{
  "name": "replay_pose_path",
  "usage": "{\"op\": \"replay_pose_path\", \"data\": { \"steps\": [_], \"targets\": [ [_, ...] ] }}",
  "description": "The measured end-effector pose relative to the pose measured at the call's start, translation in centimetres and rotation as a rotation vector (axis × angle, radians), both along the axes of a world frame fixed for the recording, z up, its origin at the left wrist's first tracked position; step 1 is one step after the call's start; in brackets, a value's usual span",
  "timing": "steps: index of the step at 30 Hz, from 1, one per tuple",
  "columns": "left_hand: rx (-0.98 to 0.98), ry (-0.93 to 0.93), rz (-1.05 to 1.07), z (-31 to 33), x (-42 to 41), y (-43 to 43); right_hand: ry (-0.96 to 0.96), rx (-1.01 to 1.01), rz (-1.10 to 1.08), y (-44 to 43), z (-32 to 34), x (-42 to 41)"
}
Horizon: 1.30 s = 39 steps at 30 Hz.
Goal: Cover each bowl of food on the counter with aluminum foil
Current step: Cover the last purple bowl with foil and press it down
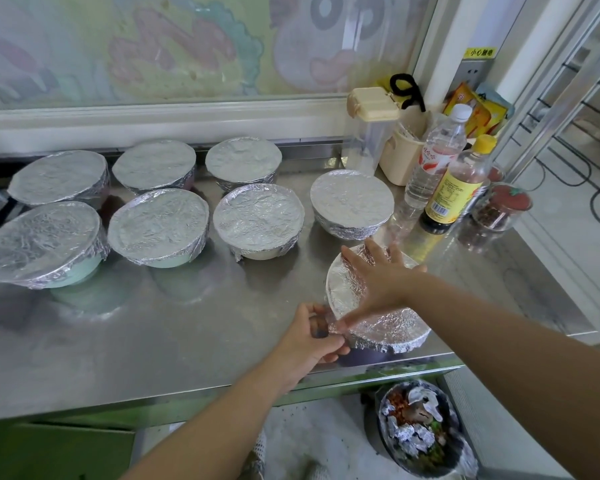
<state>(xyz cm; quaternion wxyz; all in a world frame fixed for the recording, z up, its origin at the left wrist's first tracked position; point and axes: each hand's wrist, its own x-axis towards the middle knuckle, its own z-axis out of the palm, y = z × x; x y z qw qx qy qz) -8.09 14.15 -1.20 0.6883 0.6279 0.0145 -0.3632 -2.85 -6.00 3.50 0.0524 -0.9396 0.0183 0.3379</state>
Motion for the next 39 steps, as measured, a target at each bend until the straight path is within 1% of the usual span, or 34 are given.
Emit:
{"op": "replay_pose_path", "data": {
  "steps": [6,9,13,18,22,25,27,30,34,36,39],
  "targets": [
    [-0.060,0.019,-0.026,-0.4,-0.2,0.4,0.009,0.007,-0.006,0.1,0.1,-0.1],
    [-0.041,-0.048,-0.037,-0.7,-0.4,0.5,0.005,0.014,-0.012,0.1,0.4,-0.3],
    [0.026,-0.151,-0.061,-1.2,-0.3,0.4,0.001,0.018,-0.009,0.2,0.6,-0.3],
    [0.179,-0.308,-0.095,-1.1,0.6,0.3,0.004,-0.002,-0.009,0.4,1.1,-0.6],
    [0.252,-0.404,-0.144,-0.2,1.7,0.5,-0.012,-0.013,-0.002,0.5,1.1,-0.7],
    [0.366,-0.544,-0.201,0.6,2.7,0.5,-0.022,-0.016,-0.002,0.6,1.1,-0.9],
    [0.403,-0.590,-0.211,0.6,3.1,0.6,-0.023,-0.013,-0.014,0.8,1.3,-1.0],
    [0.366,-0.500,-0.170,0.4,3.0,0.4,-0.028,-0.014,-0.023,1.0,1.4,-1.1],
    [0.305,-0.357,-0.048,0.5,3.1,0.1,-0.042,-0.016,-0.027,1.0,1.3,-1.2],
    [0.241,-0.242,0.039,0.4,2.9,0.0,-0.053,-0.020,-0.026,1.0,1.2,-1.2],
    [0.134,-0.021,0.161,0.1,1.9,-0.5,-0.061,-0.032,-0.025,1.1,1.1,-1.2]
  ]
}}
